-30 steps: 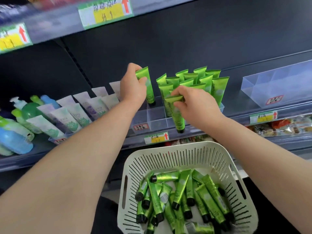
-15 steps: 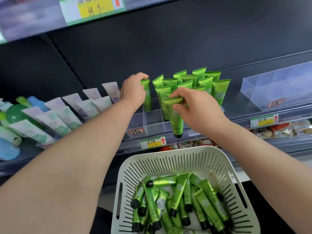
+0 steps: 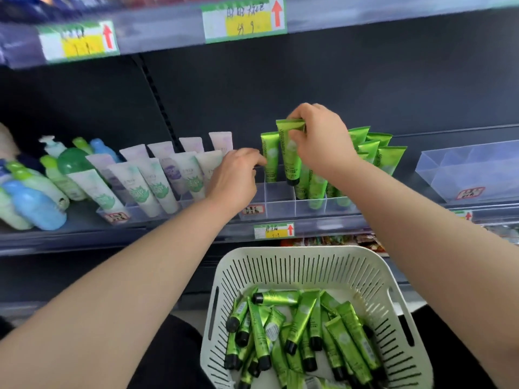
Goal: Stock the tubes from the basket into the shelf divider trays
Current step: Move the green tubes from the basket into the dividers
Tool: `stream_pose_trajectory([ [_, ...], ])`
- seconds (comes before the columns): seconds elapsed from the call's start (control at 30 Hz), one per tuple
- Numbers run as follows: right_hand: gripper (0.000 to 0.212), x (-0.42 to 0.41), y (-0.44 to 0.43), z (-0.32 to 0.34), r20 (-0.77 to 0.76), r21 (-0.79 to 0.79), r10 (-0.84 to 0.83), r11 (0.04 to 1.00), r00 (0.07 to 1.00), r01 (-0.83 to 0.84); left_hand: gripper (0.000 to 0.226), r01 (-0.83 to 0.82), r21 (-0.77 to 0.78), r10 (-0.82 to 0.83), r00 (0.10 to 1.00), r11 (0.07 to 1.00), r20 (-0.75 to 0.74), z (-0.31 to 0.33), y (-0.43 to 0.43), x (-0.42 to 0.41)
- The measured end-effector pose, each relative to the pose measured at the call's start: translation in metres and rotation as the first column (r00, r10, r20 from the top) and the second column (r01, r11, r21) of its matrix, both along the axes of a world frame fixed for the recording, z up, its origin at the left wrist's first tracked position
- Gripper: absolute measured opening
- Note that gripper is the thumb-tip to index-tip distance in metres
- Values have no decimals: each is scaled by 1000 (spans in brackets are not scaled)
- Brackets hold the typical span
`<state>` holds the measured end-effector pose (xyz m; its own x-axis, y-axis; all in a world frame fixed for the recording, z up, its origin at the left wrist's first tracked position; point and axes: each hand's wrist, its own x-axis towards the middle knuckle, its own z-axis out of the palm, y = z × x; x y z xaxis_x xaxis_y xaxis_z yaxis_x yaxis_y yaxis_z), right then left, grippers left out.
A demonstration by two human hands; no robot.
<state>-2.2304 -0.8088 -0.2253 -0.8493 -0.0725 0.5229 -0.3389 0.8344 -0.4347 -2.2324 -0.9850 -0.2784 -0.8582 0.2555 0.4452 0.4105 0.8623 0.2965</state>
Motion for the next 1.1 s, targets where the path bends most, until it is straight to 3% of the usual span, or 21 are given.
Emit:
stream_pose_trajectory([
  [0.2,29,-31,-17,-5,77,80,-43,996,996,37,38,-15,50,15,1000,999,18,-7,-14,14],
  [0.5,31,-59,-30,-13,92,133,-91,988,992,78,30,-9,15,7,996,1000,93,-18,-19,15],
  [0.67,30,-62,-26,-29,146,248,-103,967,984,65,36,18,-74,-10,993,997,114,-24,-15,12],
  [0.8,37,-64,-25,-34,84,370,-120,926,989,81,34,35,-105,-22,992,994,121,-23,-13,13],
  [0.93,40,-64,-23,-28,81,370,-107,926,991,69,36,28,-86,-18,993,996,115,-21,-11,15],
  [1.1,33,-38,-20,-26,-92,366,-57,927,994,87,35,35,-76,-26,993,997,112,-18,-7,19],
])
